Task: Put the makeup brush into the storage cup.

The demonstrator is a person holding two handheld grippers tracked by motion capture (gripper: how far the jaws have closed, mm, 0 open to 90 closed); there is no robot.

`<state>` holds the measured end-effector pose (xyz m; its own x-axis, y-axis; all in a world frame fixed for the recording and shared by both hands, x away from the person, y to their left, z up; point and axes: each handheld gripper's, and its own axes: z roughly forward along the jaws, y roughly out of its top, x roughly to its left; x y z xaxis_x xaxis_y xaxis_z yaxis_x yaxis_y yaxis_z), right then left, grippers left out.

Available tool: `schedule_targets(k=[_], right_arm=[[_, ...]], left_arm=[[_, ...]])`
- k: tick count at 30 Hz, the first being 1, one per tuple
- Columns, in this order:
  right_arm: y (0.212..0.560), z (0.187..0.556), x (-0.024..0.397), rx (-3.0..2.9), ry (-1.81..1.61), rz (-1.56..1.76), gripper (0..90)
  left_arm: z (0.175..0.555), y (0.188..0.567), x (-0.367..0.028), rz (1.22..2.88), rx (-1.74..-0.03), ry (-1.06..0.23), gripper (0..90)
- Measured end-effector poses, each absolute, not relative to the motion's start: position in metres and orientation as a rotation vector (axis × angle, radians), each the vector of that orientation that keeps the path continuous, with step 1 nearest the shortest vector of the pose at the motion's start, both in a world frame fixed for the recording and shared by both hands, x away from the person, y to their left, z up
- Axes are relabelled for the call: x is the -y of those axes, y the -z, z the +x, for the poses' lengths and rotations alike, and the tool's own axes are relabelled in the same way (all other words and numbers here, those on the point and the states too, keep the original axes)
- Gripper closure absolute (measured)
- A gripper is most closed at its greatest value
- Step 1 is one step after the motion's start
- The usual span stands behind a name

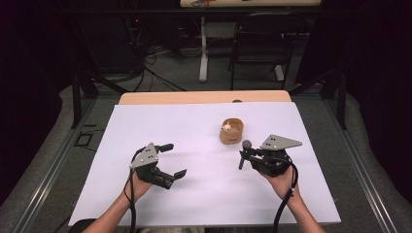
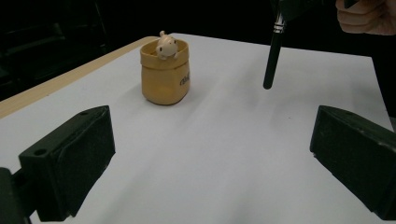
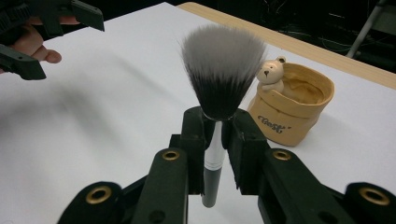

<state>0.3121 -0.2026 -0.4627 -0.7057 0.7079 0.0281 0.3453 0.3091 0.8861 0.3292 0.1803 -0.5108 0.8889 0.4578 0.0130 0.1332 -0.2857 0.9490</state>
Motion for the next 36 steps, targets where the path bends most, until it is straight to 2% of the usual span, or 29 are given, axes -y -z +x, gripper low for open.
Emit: schedule_targets(k=[22, 36], right_arm=[[0.446, 0.314, 0.206, -2.215, -1.315, 0.962, 77.2], [0.427, 0.327, 0.206, -2.187, -1.328, 0.951, 77.2]], left_arm=[[0.312, 0.511, -0.228, 1.78, -0.542, -0.396, 0.1], [0.309, 0.509, -0.225, 1.775, -0.526, -0.409, 0.1]])
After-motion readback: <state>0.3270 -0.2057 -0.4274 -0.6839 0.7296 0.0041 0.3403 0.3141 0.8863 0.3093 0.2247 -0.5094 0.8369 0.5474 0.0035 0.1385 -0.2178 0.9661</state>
